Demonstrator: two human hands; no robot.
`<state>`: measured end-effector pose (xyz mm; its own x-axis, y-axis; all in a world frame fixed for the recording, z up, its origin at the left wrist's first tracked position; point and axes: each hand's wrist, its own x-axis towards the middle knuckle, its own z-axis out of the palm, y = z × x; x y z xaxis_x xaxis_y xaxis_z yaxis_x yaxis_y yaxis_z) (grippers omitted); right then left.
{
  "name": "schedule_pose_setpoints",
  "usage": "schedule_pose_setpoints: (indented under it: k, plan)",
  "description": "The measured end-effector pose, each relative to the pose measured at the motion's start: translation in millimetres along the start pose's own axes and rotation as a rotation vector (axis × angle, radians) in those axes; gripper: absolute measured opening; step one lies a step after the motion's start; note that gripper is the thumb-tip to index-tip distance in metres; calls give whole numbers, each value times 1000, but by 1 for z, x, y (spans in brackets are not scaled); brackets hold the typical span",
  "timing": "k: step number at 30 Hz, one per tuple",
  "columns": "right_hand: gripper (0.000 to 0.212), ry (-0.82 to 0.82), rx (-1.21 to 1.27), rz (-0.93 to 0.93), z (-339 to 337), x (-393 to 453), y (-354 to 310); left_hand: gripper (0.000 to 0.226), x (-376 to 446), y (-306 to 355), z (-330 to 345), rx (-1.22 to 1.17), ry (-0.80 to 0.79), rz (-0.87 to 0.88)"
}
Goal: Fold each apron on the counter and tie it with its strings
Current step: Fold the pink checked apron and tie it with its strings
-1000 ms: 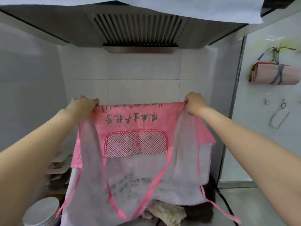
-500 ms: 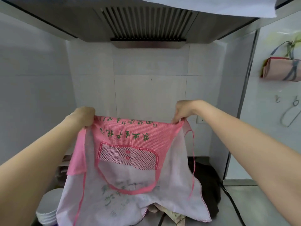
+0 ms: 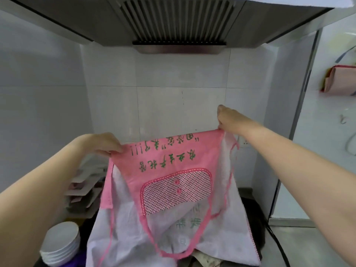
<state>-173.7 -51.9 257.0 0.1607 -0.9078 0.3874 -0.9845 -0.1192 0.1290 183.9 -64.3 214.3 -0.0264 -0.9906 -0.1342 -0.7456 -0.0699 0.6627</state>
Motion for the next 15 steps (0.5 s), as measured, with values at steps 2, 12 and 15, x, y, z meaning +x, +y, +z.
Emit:
schedule_pose_setpoints:
  k: [2,12,15]
  plan:
    - [25,127,-151,44,0,7,-3,22,4,7,3,159,92,42]
    - [16,-237,1014,116,-17,25,14,31,29,31,29,850,423,-141]
    - [7,-579,720,124,-23,18,40,17,35,43,49,867,289,-28]
